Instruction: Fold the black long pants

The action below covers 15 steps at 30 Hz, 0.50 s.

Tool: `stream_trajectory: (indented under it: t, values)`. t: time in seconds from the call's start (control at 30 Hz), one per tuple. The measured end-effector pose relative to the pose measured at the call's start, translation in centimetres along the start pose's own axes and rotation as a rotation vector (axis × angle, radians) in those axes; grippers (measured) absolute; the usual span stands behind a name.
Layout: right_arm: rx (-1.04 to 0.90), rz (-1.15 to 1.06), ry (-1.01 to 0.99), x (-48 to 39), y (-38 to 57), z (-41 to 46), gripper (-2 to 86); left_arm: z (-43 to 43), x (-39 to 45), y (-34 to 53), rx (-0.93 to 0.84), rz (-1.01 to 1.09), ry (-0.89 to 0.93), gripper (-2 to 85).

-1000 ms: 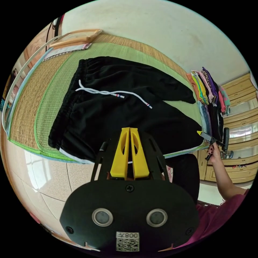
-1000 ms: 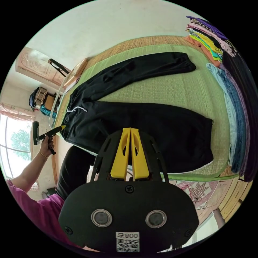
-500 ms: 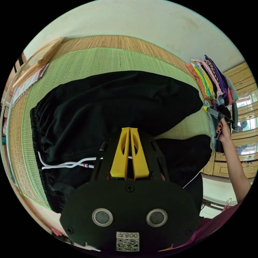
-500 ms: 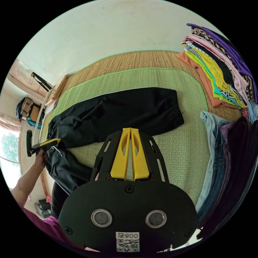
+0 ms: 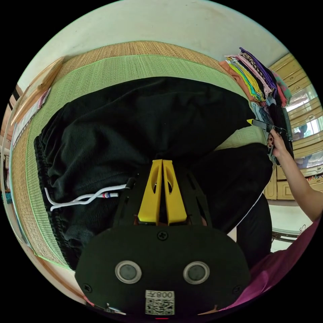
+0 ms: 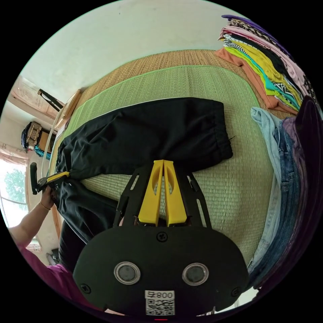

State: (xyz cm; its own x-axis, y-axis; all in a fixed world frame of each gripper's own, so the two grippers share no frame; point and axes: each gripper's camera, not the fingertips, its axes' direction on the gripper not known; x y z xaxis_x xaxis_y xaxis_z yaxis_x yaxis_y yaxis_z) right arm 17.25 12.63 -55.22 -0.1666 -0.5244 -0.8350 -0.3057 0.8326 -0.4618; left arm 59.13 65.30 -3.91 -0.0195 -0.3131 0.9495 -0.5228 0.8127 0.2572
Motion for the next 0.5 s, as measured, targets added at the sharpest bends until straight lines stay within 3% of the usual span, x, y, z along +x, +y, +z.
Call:
stream_trajectory:
  t: [0.37, 0.5]
  values:
    - [0.006, 0.029, 0.04, 0.9, -3.9, -0.4, 0.0, 0.2, -2.8, -3.6, -0.005, -0.022, 0.008, 0.0]
    - [0.064, -0.017, 0.043, -0.2, -4.9, -2.0, 0.1, -2.0, -5.5, -3.9, 0.103, -0.051, 0.048, 0.1]
